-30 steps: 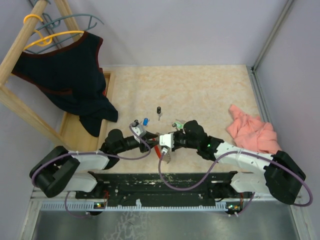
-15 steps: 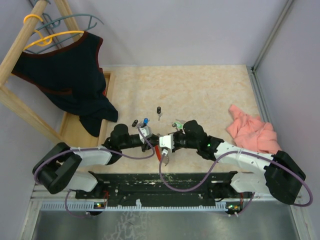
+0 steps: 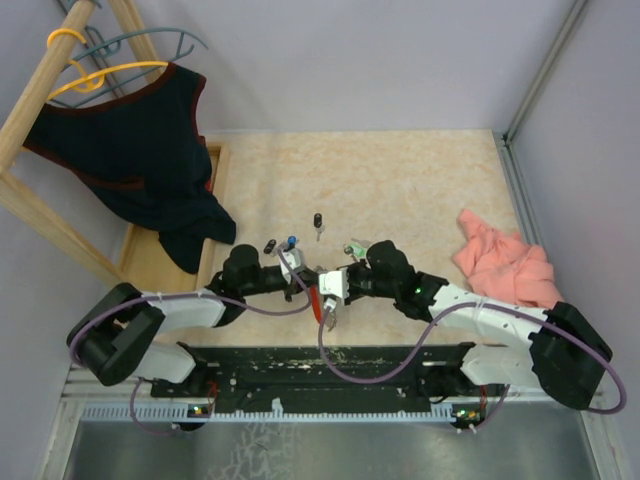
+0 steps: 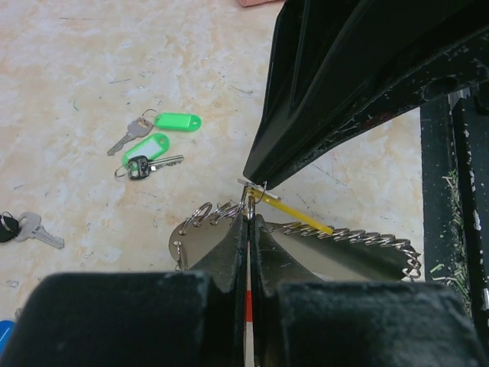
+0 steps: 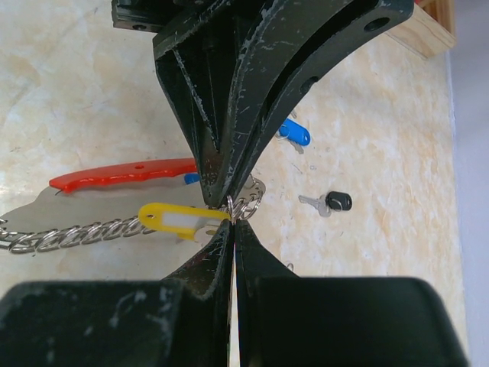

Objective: Put the keys on the keyring

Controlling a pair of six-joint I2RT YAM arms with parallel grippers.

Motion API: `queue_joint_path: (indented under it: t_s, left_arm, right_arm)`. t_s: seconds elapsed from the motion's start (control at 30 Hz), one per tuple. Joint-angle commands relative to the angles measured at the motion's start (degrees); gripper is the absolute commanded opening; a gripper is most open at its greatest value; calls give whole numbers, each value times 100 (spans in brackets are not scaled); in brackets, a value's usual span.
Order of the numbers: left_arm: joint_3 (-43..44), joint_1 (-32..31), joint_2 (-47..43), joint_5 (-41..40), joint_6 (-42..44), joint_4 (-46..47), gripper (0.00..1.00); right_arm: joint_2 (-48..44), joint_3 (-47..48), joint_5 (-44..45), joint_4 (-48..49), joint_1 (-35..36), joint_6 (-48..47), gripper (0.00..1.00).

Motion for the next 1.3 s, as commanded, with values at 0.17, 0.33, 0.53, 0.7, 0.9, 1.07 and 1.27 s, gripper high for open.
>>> queue_joint_path:
  t_s: [0.17,0.33,0.53,0.7,0.9,1.07,1.27]
  left_arm:
    - [-357,160,-328,-191,-877,1148,1]
    - [-378,160,-514,-349,-937,1126,1]
    - [-363,160,-552,-348,-1007,1146,1]
    - [-399,163,-598,-511,-1058,1171,1]
    - [-578,161,-553,-755,-1439,1743,1]
    - [-877,160,-324,-817,-1875,2677,1]
    - [-985,160,-15,-709,-1954,2835,12]
  right_arm:
    - [-254,-193,73,405,17,321,0]
    - [-150,-255,70,536,30,452,0]
    - [46,-242,65,559,53,435,0]
    - [192,-114,121,481,65,332,0]
    - [336,-18,22,596,100,261,0]
    - [335,22,136,716,122,238,0]
    - [119,135,538,676,122,-5,0]
